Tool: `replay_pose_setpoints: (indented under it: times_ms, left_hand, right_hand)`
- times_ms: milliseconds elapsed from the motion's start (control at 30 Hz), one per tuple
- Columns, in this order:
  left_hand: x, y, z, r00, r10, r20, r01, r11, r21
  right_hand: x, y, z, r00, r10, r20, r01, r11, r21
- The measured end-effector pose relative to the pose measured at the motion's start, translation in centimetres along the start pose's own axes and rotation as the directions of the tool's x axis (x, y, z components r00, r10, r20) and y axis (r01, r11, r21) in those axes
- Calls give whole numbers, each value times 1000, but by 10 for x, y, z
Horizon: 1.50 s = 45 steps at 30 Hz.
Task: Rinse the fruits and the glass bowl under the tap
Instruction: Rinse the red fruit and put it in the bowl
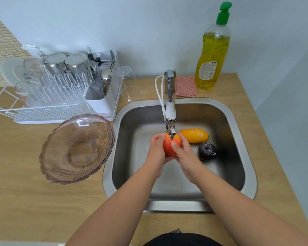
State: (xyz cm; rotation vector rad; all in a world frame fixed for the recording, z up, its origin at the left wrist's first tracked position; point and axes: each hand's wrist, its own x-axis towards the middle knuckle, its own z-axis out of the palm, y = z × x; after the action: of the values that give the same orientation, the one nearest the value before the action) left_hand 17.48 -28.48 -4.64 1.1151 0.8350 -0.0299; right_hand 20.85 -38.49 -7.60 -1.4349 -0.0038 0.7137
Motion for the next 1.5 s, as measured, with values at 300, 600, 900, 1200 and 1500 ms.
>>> replay_pose_setpoints:
  times_ms: [300,600,900,1200,1500]
  left_hand:
    - [5,-1,-12,982,62,-180,-45,994,96]
    - [0,0,-14,991,-128,-46,126,991,-37]
    - [-7,-9,-1,994,92,-65,-88,994,64]
    - [-8,-29,-2,898,434,69,-432,845,317]
    - [1,-11,2,993,114,-30,-110,986,125]
  right_hand:
    - [-10,-8,-12,932,-347,109,341,733,-589]
    - [-11,-4,-6,883,-453,122,424,657,-623]
    - [-2,-19,17,985,-171,-16,160,946,-281]
    - [0,-17,13,986,113,-121,-96,986,138]
    - [-13,10,1,976,-217,-31,201,940,-276]
